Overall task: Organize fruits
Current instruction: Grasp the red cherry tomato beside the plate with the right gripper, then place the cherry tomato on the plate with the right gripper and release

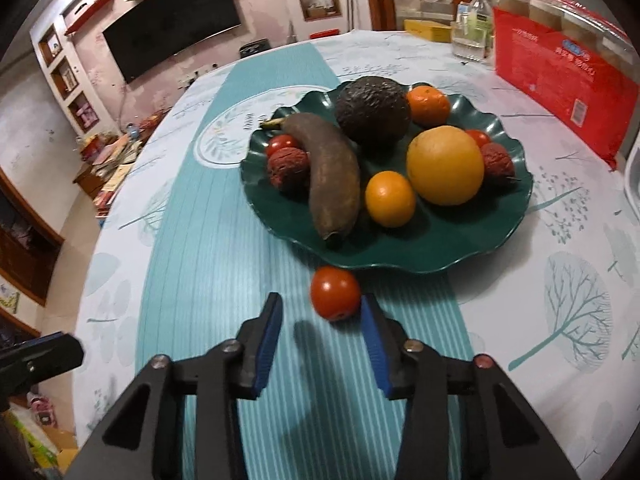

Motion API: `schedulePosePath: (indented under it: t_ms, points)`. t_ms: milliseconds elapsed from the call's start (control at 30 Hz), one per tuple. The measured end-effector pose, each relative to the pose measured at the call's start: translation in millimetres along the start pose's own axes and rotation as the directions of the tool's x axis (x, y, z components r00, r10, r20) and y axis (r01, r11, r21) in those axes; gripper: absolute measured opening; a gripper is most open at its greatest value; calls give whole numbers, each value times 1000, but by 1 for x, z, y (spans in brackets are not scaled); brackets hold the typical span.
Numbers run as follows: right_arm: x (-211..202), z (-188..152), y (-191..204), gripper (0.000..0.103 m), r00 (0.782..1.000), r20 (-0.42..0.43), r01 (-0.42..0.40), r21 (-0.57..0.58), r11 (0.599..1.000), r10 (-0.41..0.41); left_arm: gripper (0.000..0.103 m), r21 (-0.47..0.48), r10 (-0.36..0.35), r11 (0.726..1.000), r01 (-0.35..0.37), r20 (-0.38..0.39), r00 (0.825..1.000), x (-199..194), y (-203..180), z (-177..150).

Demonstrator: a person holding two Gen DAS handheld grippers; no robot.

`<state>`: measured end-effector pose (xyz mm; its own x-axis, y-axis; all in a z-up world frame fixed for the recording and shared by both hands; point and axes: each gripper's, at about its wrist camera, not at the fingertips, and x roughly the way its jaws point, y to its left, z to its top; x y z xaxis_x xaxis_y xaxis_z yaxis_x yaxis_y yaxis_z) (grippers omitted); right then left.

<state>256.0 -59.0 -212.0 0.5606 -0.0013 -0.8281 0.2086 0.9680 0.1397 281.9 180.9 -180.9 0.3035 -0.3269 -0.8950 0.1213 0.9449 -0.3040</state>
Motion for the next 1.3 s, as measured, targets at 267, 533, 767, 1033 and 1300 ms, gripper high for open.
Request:
schedulePosePath:
  t_ms: [267, 533, 767, 1033, 1300]
  points:
    - [2, -1, -2, 26, 999, 26, 28, -8, 1000, -27, 72, 14, -11, 1000, 11, -4, 1000, -1, -1, -5]
    - [-19, -6, -3, 26, 1000, 1, -1, -4, 1000, 1, 72, 5, -10, 1000, 10, 20, 1000, -21, -7, -11]
    - [-53, -1, -11, 26, 998, 51, -26, -44, 999, 28, 72, -18, -13, 1000, 14, 35, 999, -35, -20, -23]
    - [-51, 24, -38, 26, 995, 101, -10, -97, 995, 20, 72, -58, 17, 998, -13, 70, 997, -46, -41, -46]
    - [-36, 27, -73, 52, 997, 45, -59, -92, 994, 63, 74, -136, 73, 989, -57, 116, 991, -60, -69, -74]
